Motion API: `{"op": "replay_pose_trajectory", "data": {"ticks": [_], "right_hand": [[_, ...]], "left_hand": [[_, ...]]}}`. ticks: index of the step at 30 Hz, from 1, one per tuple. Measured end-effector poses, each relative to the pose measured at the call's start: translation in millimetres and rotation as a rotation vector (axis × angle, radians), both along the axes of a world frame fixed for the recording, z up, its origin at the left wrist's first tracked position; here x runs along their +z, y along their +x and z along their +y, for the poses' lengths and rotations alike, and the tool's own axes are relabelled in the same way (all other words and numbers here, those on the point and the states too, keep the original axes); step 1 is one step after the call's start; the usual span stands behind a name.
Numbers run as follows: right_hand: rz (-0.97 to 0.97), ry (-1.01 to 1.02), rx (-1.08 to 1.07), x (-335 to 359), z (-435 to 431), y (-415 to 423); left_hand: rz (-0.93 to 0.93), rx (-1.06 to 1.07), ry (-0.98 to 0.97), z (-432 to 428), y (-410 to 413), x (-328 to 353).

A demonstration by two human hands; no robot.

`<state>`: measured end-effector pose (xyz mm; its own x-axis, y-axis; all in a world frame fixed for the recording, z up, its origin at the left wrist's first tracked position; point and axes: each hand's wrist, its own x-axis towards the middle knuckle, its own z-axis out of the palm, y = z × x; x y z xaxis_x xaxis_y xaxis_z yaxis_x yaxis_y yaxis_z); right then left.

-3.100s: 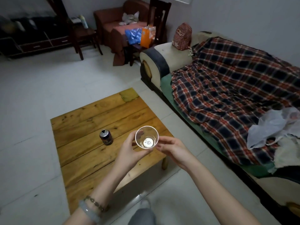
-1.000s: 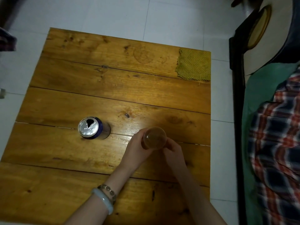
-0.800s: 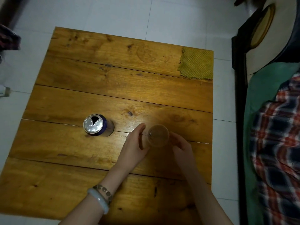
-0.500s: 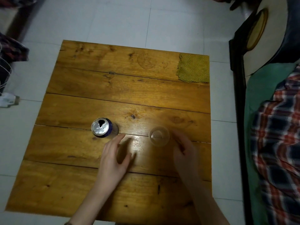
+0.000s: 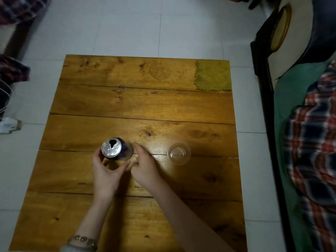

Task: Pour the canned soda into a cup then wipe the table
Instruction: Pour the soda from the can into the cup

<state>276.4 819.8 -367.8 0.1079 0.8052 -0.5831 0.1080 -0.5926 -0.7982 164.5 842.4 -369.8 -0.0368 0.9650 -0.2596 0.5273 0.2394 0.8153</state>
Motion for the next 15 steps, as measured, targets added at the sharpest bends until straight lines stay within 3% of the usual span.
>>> {"op": "replay_pose_trajectory", "data": {"ticks": [9,15], "right_hand": [[0.03,-0.015,0.063,-9,0,-6],[0.035,0.007,0.05,-7,-18,-2]], "left_hand": [[0.023,0.066,0.058,11,5,-14],[0.077,-0.008,0.164,0,-2,-10]]}}
